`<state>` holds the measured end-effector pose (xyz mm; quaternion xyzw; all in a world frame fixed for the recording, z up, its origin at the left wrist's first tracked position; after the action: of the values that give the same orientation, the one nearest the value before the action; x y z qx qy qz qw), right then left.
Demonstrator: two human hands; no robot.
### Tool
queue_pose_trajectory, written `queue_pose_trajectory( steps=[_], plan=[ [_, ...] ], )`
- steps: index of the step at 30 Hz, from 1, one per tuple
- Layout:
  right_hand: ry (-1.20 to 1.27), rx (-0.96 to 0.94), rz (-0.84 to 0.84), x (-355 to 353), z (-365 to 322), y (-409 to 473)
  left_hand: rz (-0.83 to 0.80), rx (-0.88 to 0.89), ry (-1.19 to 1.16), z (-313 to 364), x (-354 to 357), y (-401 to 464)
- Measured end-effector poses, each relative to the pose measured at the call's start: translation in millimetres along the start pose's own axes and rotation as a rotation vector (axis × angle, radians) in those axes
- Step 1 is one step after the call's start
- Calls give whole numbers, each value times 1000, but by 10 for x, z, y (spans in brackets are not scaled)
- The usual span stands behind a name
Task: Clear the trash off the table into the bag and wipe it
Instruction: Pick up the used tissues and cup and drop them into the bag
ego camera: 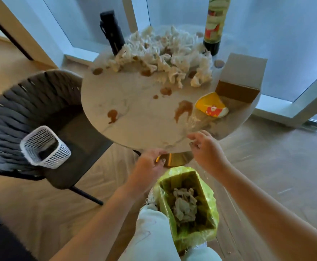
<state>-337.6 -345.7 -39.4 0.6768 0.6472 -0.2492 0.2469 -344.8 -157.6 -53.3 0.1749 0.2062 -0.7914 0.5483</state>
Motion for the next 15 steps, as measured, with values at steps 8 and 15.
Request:
queue_pose_trajectory(
  steps=[8, 15],
  plan=[
    [-16, 74, 108, -16, -140, 1168, 77, 156, 323, 110, -733, 1405],
    [-71, 163, 188, 217, -71, 2483, 37, 246, 474, 84, -976, 3050]
  ],
)
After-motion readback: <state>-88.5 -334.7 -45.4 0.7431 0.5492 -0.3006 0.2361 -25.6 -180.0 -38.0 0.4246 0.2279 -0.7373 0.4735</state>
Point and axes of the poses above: each hand's wrist, its own y-axis towards the middle knuckle, its own x-axis out of the palm, z = x × y, the point moved 1 cm from there along y, towards the middle knuckle, and after that the axes turned 1 degree about -z, right-handed, at the moved point
